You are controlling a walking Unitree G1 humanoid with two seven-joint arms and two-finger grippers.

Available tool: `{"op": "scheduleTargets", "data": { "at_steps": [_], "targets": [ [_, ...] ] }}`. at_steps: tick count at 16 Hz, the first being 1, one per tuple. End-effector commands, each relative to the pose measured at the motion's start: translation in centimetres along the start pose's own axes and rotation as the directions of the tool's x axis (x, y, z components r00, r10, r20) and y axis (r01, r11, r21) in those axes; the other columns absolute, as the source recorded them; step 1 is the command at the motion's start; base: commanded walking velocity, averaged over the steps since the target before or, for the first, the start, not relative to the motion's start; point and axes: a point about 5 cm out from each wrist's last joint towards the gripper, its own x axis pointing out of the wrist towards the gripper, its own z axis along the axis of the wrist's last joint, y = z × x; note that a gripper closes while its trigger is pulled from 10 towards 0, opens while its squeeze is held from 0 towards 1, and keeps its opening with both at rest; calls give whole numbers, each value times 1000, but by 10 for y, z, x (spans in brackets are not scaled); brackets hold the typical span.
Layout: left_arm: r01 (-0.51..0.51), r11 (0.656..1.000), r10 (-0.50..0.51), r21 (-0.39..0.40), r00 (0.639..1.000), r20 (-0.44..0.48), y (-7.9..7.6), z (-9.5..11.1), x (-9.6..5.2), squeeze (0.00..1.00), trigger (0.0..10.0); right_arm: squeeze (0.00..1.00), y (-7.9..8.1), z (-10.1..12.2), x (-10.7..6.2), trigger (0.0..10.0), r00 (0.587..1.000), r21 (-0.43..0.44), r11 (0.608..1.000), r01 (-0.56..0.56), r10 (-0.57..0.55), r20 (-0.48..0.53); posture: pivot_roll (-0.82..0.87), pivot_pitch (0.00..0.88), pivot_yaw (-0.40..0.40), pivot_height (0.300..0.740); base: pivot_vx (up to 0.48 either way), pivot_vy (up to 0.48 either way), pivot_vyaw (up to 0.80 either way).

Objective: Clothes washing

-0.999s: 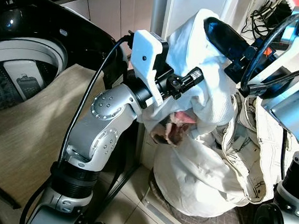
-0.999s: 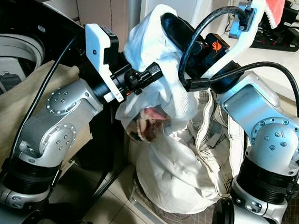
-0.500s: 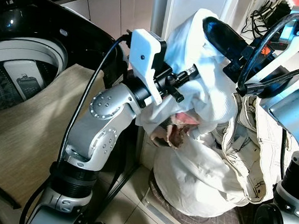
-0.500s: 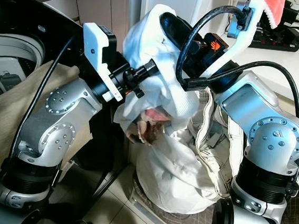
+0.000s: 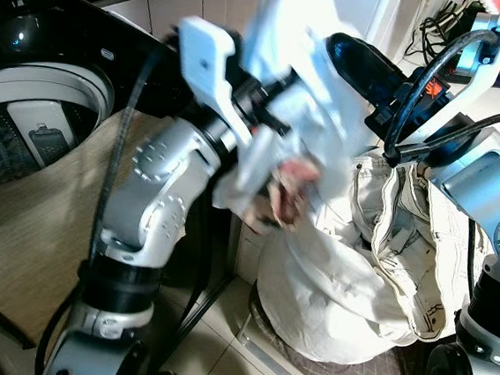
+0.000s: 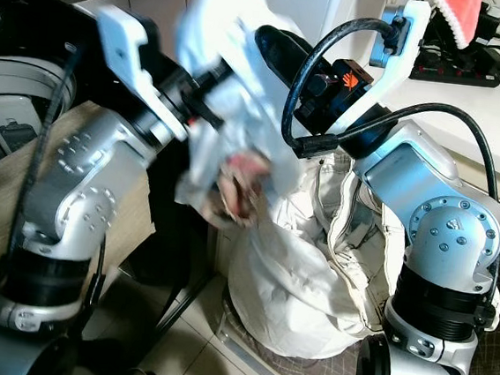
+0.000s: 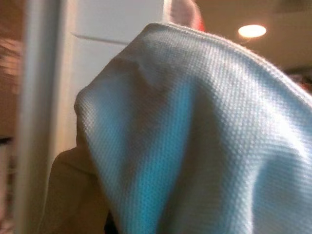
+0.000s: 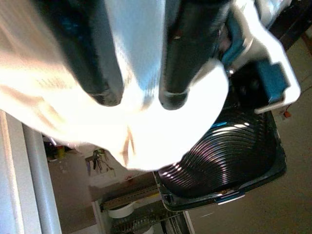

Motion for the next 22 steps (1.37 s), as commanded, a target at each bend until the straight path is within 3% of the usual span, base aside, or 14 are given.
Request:
{"op": "scheduleTargets", "data": {
  "at_steps": [1, 2, 3, 4, 6, 8, 9, 10, 11, 12, 13, 17, 19, 22],
  "targets": [
    [-82, 989, 75, 119, 995, 64, 19, 21, 5, 0, 0, 1000, 0, 1, -3, 10000, 1000, -46, 999, 22, -22, -2, -75, 23, -15, 740, 0, 0, 0],
    [-201, 943, 177, 266, 978, 111, 48, 44, 9, 0, 0, 196, -1, 1, -4, 10000, 999, -66, 997, 39, -39, -8, -72, 24, -16, 740, 0, 0, 0],
    [-273, 903, 239, 330, 961, 141, 63, 58, 10, 0, 0, 0, -2, 0, -4, 10000, 999, -73, 996, 42, -43, -13, -70, 21, -19, 740, 0, 0, 0],
    [-391, 786, 331, 479, 921, 208, 92, 87, 11, 0, 0, 0, -1, -2, -4, 10000, 998, -91, 995, 45, -48, -29, -66, 22, -21, 740, 0, 0, 0],
    [-491, 598, 423, 633, 865, 271, 128, 125, 10, 0, 0, 0, 5, -9, -3, 10000, 996, -124, 992, 31, -41, -76, -63, 19, -22, 740, 0, 0, 0],
    [-508, 458, 611, 729, 776, 157, 163, 119, 5, 0, 0, 0, 7, -19, 0, 10000, 991, -145, 989, 38, -56, -123, -65, 17, -16, 740, 0, 0, 0],
    [-498, 441, 652, 746, 749, 115, 170, 112, 3, 0, 0, 0, 8, -21, 1, 10000, 989, -144, 989, 42, -61, -132, -65, 17, -16, 740, 0, 0, 0],
    [-495, 440, 756, 749, 654, -12, 187, 88, -9, 0, 10000, 0, 9, -28, 3, 10000, 986, -135, 990, 46, -67, -152, -65, 17, -12, 740, 0, 0, 0],
    [-547, 495, 808, 675, 575, -127, 197, 65, -21, 0, 10000, 0, 13, -34, 5, 10000, 984, -128, 991, 42, -63, -166, -66, 15, -7, 740, 0, 0, 0],
    [-518, 517, 825, 681, 513, -237, 203, 42, -34, 447, 10000, 0, 21, -40, 6, 10000, 983, -119, 993, 2, -24, -183, -70, 17, -2, 740, 0, 0, 0],
    [-452, 501, 833, 738, 483, -269, 205, 36, -40, 1000, 10000, 0, 24, -41, 6, 10000, 981, -119, 993, -15, -8, -193, -72, 17, 1, 740, 0, 0, 0],
    [-412, 487, 845, 771, 446, -295, 212, 44, -47, 1000, 10000, 0, 25, -43, 2, 10000, 977, -128, 991, -26, -2, -212, -72, 17, 0, 740, 0, 0, 0],
    [-276, 553, 809, 786, 406, -426, 212, 38, -51, 1000, 10000, 0, 23, -44, 1, 10000, 975, -131, 991, -24, -6, -222, -65, 15, -7, 740, 0, 0, 0],
    [-231, 563, 802, 793, 384, -458, 213, 40, -54, 1000, 10000, 0, 22, -44, 2, 10000, 974, -135, 991, -23, -9, -227, -60, 16, -12, 740, 0, 0, 0]
  ]
}}
